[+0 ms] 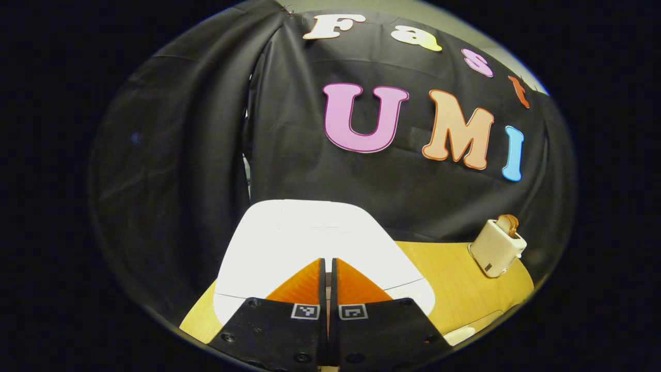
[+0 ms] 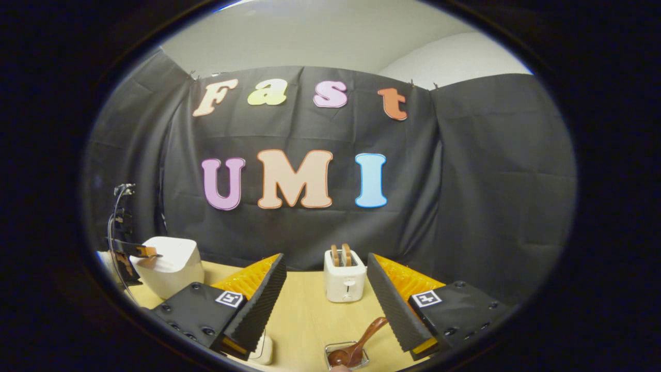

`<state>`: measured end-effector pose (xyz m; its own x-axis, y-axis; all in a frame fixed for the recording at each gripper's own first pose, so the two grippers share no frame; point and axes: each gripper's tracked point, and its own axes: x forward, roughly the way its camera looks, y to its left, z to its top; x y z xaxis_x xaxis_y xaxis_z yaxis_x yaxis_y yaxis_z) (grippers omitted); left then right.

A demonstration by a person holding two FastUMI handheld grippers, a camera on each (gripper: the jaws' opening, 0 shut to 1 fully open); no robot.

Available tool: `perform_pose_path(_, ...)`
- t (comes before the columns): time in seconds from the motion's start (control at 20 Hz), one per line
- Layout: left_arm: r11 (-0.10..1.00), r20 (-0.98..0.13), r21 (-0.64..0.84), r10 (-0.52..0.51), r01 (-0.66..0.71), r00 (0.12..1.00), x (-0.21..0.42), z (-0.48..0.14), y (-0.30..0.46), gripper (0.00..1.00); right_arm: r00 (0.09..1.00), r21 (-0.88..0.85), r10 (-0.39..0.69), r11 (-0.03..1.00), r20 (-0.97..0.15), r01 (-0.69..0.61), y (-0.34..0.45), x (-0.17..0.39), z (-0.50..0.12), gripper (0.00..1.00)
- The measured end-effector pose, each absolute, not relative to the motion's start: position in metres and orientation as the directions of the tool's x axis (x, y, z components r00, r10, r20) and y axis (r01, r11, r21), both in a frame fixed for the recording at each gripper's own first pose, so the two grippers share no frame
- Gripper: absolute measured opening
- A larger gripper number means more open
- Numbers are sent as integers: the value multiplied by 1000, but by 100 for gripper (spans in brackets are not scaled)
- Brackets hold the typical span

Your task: Close the left gripper, press the button to open the rice cooker; take a wooden spoon from the chopstick holder with the right hand, scoop a spoonful of rice and pour it into the rice cooker, then put the wooden spoon back into the chopstick holder.

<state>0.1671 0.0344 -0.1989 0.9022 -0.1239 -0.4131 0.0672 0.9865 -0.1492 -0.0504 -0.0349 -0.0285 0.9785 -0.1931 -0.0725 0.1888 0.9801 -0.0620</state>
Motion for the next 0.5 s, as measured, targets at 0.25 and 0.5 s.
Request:
perform_pose_path(0.25,989,-381,-126,-115,72,918,168,-203,33,0,980,-57,-186,982,-72,182,-33,-47,-30,100)
perform_pose_path(0.5,997,-372,-39,-80,71,925,166,-202,33,0,985,-45,-161,986,-59,158,-26,-45,-29,98)
